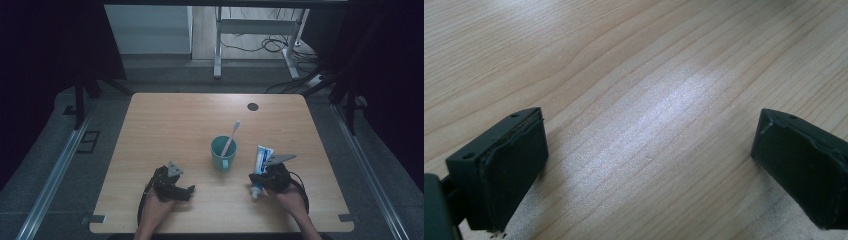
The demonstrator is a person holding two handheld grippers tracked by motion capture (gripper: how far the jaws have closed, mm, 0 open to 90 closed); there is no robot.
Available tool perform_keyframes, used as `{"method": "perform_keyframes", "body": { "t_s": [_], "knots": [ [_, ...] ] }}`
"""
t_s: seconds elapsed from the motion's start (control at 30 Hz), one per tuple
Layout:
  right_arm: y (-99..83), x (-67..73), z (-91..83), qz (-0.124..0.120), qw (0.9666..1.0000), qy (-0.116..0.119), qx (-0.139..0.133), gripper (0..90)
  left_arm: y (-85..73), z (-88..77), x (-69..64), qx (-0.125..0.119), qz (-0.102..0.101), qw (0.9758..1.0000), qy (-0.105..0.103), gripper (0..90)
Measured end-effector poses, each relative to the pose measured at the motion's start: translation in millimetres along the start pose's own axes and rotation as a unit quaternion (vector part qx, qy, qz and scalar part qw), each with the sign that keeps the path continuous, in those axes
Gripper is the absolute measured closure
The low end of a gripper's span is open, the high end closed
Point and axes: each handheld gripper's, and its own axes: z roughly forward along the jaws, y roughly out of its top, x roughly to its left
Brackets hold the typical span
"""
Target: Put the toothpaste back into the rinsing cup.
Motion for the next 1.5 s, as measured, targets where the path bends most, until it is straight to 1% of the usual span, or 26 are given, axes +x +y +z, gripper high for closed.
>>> {"method": "perform_keyframes", "body": {
  "t_s": [0.1,0.53,0.77,1.03,1.2,1.33,1.5],
  "knots": [
    [-1.3,-0.4,0.6,0.004,1.0000,0.003,0.000,89.6,0.0,0.0,0.0,0.000,0.000,1.0000,0.000,1.8],
    [-7.6,-2.0,-8.4,0.007,1.0000,-0.001,0.006,89.4,0.1,0.0,-0.3,0.000,-0.001,1.0000,0.001,1.8],
    [-12.5,-5.8,-15.6,0.006,0.9999,-0.012,0.010,88.9,0.1,0.0,-0.4,0.000,-0.001,1.0000,0.002,1.8],
    [-18.9,-12.9,-23.6,0.017,0.9996,-0.021,0.012,88.9,0.1,0.0,-0.3,0.000,-0.001,1.0000,0.001,1.8],
    [-23.4,-18.9,-29.3,0.020,0.9991,-0.033,0.017,88.9,0.1,-0.1,-0.1,0.001,0.000,1.0000,0.001,1.8],
    [-28.1,-22.5,-29.1,0.023,0.9982,-0.047,0.030,88.6,0.1,0.0,-0.3,0.000,-0.001,1.0000,0.001,1.8],
    [-27.6,-21.5,-31.0,0.023,0.9982,-0.047,0.028,85.0,0.1,0.0,-0.3,0.000,-0.001,1.0000,0.001,1.8]
  ]
}}
